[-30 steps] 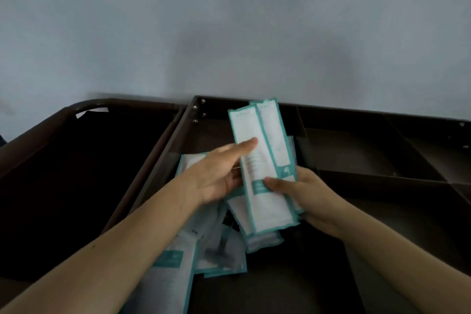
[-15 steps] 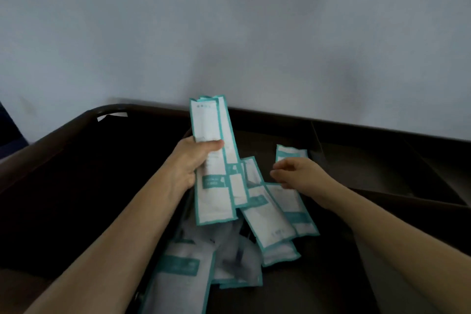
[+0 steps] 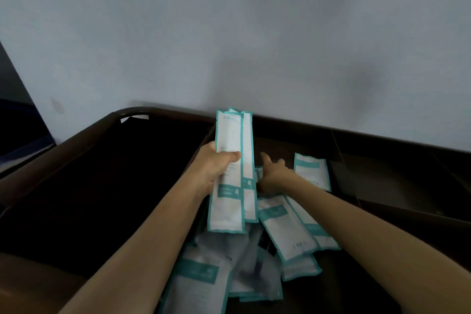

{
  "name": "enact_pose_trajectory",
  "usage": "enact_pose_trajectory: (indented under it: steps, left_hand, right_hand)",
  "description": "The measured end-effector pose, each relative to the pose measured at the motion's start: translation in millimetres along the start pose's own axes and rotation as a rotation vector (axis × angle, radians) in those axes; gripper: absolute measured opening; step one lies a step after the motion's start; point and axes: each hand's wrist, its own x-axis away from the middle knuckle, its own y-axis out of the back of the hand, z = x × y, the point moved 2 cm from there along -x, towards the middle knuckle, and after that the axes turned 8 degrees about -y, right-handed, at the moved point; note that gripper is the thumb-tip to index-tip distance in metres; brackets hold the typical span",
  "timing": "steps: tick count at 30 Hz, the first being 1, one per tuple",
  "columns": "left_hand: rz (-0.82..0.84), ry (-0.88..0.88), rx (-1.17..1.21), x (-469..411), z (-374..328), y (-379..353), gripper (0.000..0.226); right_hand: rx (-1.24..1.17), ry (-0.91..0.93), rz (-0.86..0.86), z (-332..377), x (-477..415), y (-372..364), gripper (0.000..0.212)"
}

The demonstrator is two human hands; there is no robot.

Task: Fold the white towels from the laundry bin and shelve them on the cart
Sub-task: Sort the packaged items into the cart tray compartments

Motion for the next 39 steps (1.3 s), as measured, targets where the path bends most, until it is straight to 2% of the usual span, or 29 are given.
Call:
enact_pose_trajectory:
  steps: [4,6,9,11,14,18,21,23,26,28,31,35,39]
  left_hand:
    - [-0.006,0.000,0.001,0.2,-1.0,2.4,0.023]
    - [0.001,-0.008,0.007,0.6,-2.1,1.9,0.021]
    - [0.008,-0.019,0.006,1.1,-3.6,0.5,0.018]
    - [0.008,-0.026,-0.009,0.2,-1.9,0.0,0.019]
    - [0.010,-0.009,-0.011,0.2,0.5,-2.0,0.023]
    - [-0.019,-0.008,0.018,1.2,-2.6,-0.7,0.018]
    - [-0.055,-0.010,0.041,0.2,-3.7,2.1,0.024]
    - [-0.075,-0.021,0.059,-0.2,-4.1,2.8,0.025]
    - [-0.078,-0.034,0.110,2.8,-4.7,3.7,0.021]
    - [-0.067,-0.038,0.094,3.7,-3.7,4.8,0.022]
    - [-0.062,-0.048,0.073,2.3,-4.0,6.7,0.024]
    - [-0.052,-0.040,0.057,0.9,-2.1,6.8,0.022]
    - [-0.049,-0.036,0.012,0.5,0.2,5.6,0.022]
  right_hand:
    - [-0.175,0.045,0.009,2.1,0.9,-2.0,0.102]
    - [-0.375,0.036,-0.008,-2.5,-0.6,-4.4,0.093]
    - [-0.629,-0.014,0.023,-16.0,4.1,-0.5,0.057]
    - [-0.600,-0.007,0.098,-22.3,13.4,2.9,0.035]
    - [-0.657,-0.001,0.169,-24.5,22.6,0.0,0.017]
    - [-0.551,-0.009,0.088,-12.5,14.0,-8.6,0.037]
    - [-0.422,0.021,-0.028,-1.2,12.1,-7.1,0.042]
    - [-0.418,0.030,-0.057,3.9,14.4,-6.6,0.041]
    - [-0.589,0.017,0.068,2.7,15.3,-11.2,0.028]
    - [-0.638,-0.004,0.139,-1.2,18.1,-12.7,0.026]
    - [-0.678,0.023,0.104,-6.6,19.0,-10.8,0.030]
    - [-0.828,-0.003,0.051,-12.9,19.2,-12.1,0.020]
    - [-0.897,-0.038,0.031,-18.6,14.3,-2.0,0.030]
